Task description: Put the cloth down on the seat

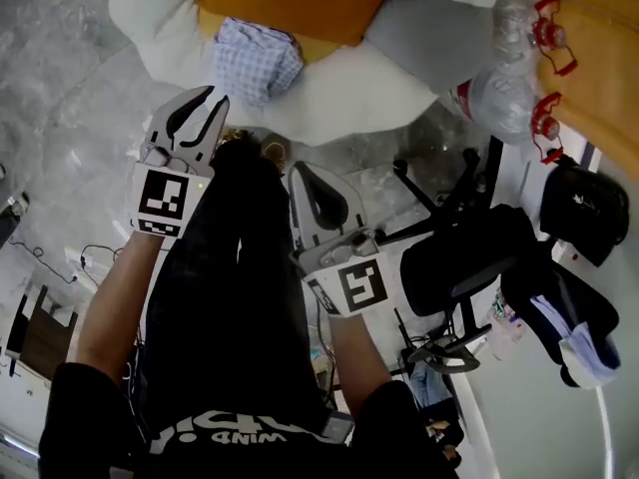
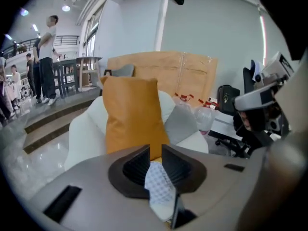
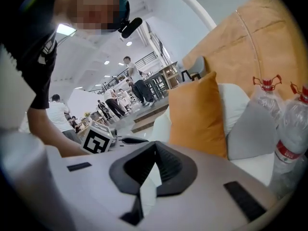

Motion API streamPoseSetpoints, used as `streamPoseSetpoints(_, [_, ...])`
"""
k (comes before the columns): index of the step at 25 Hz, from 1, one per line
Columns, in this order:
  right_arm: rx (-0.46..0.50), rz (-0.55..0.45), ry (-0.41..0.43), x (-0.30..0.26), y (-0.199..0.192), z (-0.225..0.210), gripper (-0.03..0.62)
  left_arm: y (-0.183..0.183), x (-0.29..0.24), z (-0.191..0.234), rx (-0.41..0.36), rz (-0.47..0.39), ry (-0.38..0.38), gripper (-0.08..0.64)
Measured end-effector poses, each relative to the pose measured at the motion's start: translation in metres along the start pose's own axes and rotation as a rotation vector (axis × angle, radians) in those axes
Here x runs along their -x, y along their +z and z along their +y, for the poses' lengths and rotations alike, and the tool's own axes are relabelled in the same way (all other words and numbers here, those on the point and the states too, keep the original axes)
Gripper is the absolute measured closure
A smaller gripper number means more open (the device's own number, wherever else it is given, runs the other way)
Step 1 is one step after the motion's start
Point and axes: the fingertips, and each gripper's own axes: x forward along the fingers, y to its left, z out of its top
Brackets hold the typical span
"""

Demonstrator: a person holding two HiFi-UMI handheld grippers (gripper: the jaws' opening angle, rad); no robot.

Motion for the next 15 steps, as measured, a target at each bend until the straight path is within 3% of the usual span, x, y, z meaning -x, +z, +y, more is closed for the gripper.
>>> streamPoseSetpoints(9, [0.088,-0.038,0.054,0.067,0.101,0.076,0.574,0.146,0.146,-0.035,0.02,-0.161,-0.054,0.551])
streamPoseSetpoints(15, [0.145,-0.11,0.108,0.112,0.16,0.134,0.572,0.206,0.239,-0.04,0.035,-0.235,-0.042,0.552])
